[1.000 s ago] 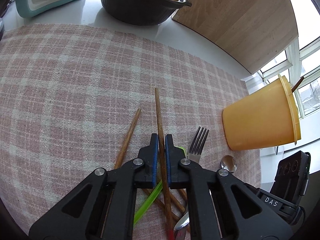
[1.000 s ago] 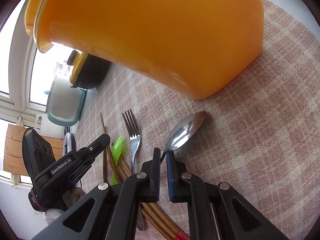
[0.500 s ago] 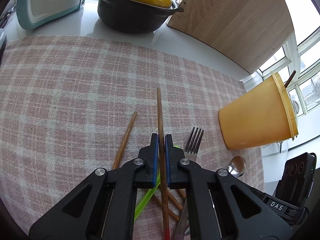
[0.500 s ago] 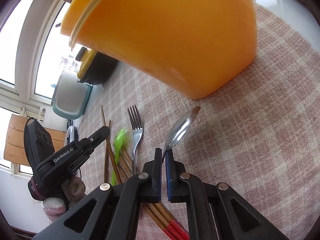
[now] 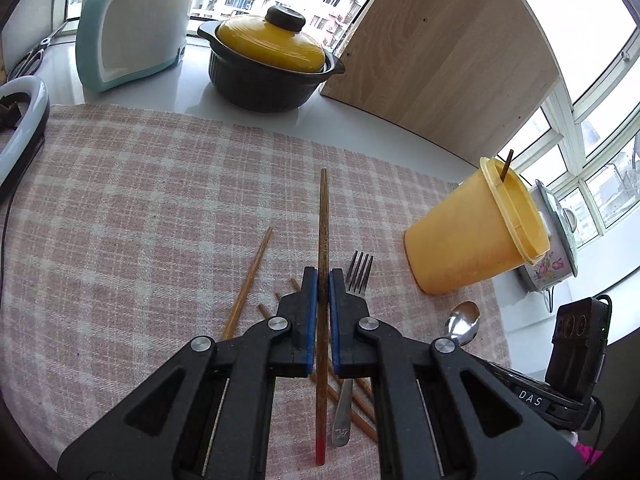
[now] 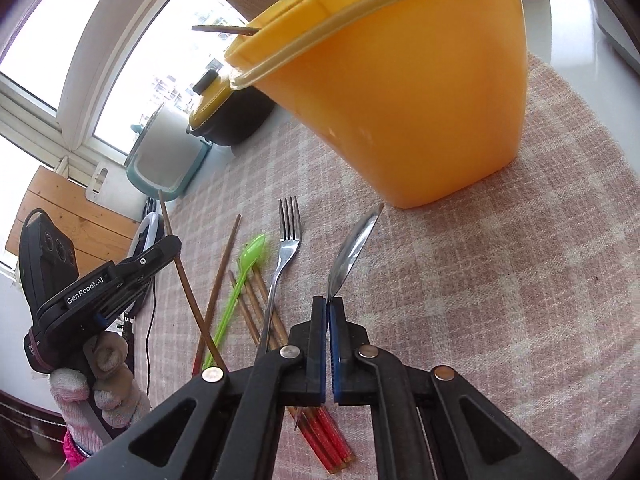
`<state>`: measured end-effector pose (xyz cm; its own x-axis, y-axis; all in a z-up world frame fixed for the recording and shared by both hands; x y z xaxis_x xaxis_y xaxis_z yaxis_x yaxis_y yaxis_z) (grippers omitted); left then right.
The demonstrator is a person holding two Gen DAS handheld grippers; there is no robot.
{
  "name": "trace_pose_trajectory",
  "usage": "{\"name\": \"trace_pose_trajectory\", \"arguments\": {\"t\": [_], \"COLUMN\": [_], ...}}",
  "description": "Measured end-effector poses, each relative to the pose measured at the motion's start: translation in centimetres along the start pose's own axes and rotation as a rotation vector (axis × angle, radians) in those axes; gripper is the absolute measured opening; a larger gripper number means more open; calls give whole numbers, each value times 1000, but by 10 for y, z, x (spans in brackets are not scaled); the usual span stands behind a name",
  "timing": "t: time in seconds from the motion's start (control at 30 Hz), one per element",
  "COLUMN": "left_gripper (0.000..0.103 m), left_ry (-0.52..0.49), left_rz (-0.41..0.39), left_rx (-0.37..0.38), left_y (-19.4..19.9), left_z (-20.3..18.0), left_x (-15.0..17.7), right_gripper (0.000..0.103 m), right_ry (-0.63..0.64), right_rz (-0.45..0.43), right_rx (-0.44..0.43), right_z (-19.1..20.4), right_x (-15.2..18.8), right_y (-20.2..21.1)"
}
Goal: Organize utensils
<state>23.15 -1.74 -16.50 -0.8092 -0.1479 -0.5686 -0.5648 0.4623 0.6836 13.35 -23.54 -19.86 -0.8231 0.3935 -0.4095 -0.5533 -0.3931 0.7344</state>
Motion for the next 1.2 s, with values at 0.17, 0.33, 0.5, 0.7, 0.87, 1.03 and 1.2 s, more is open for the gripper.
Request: {"name": "trace_pose_trajectory", "arguments": {"t": [0.17,0.33,0.5,0.7,0.87,1.03,1.2], "left_gripper": [3,3,3,3,3,3,3], "left_ry": [-14,-22,-30,-53,-55,-64,-58], "left_rz": [-45,-84,-123,-180,-233,-289,-335], "left_rx": [3,8,8,17,33,47,71], "left_y": [20,39,54,77,96,109,114], "left_z": [-15,-31,-49,-76,-96,-115,-133], "left_x": [4,9,13,11,5,-8,-22], "right_gripper": [0,0,0,0,0,0,0], "right_ry": [109,183,241,310,388,432,473], "right_rz": [-17,-32,-51,-92,-144,-191,-240], "right_rx": [-11,-29,-48,-70,-76,-85,-89], "right_z": [11,17,17,21,25,26,29], "right_x": [3,4,0,-12,-26,-44,-61], "right_y": [15,28,42,66,90,111,129]}}
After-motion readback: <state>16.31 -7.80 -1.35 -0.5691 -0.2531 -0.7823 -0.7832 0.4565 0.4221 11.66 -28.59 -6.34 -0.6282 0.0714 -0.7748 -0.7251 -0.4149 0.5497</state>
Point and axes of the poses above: each gripper's, at about its wrist camera, not at the fingertips, and y roughly against the way its jaws point, z to its left, x to its underside, the point moved 5 cm from there along -y, roughly the way its jaws point, and after that the axes turned 8 degrees about -z, right-handed, at the moved point
